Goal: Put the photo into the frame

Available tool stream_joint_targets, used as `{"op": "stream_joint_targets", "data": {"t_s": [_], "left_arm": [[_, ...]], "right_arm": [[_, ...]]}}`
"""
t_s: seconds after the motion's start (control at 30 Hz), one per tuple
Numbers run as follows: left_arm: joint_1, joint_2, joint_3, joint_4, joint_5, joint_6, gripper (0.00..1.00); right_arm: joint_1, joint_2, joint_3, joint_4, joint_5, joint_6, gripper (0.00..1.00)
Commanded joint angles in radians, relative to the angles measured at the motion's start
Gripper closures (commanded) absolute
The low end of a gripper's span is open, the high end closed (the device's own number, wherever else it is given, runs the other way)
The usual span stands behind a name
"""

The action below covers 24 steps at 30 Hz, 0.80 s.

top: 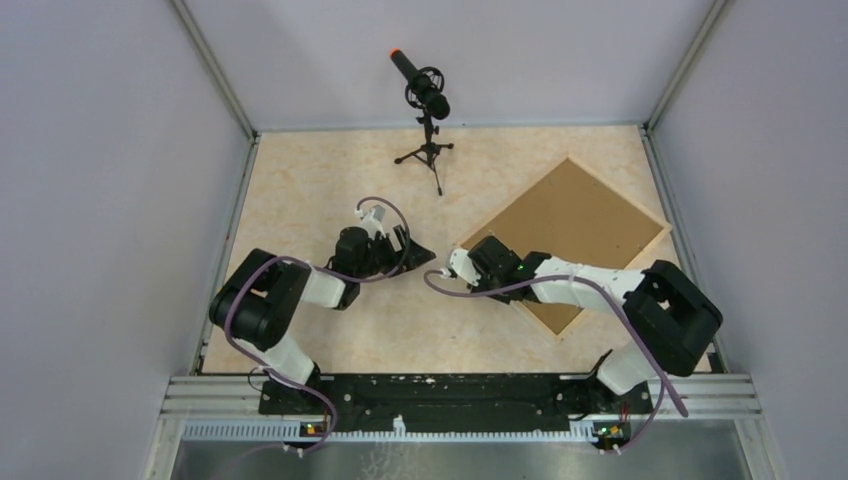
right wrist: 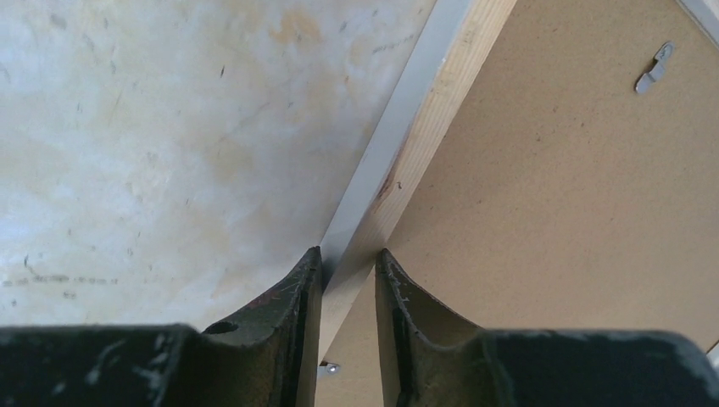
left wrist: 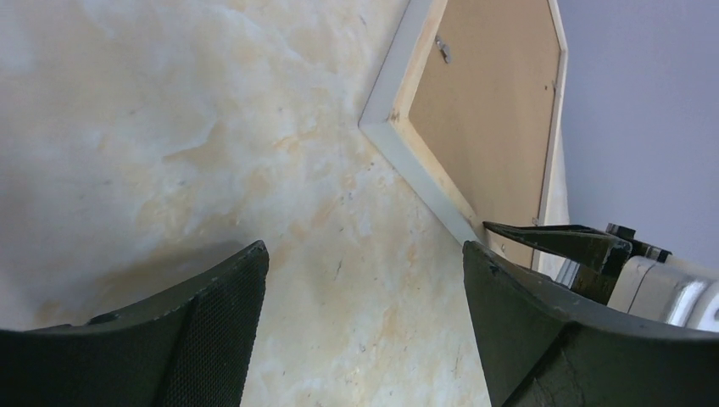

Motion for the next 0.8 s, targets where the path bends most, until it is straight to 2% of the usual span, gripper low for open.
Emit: {"op": "stream_joint_targets", "data": {"t_s": [0.0,0.13,0.23,0.37,0.4,0.5,0.63,0.77], "left_arm": [[0.003,0.070,0.069,0.095,0.154,0.032,0.12],[-0.010,0.091,0.097,0.101,0.178,0.054,0.12],[-0.044,0.086,0.158,0.028,0.144,0.119,0.12],[-0.066,0.092,0.273,-0.148,0.061,0.198,0.12],[-0.066,0.102,0.306,-0.185,0.043,0.206,0.12],[-0.071,0.153,0.393,-0.280,0.026,0.209,0.14],[-0.101,0.181,0.384,-0.292,0.005,0.165,0.16],[-0.143,0.174,0.326,-0.249,0.000,0.090,0.19]], "right_arm": [[0.012,-0.097,-0.078,-0.101,-0.027,-0.047,0.68],[0.012,-0.221,-0.088,-0.075,0.036,-0.008,0.46],[0.011,-0.337,-0.065,-0.026,0.113,0.069,0.30],[0.006,-0.484,-0.077,0.096,0.225,0.292,0.05],[-0.003,-0.507,-0.077,0.114,0.238,0.374,0.02],[-0.054,-0.544,-0.074,0.127,0.212,0.610,0.01],[-0.170,-0.522,-0.058,0.065,0.094,0.818,0.01],[-0.251,-0.414,-0.023,-0.070,-0.016,0.880,0.01]]}}
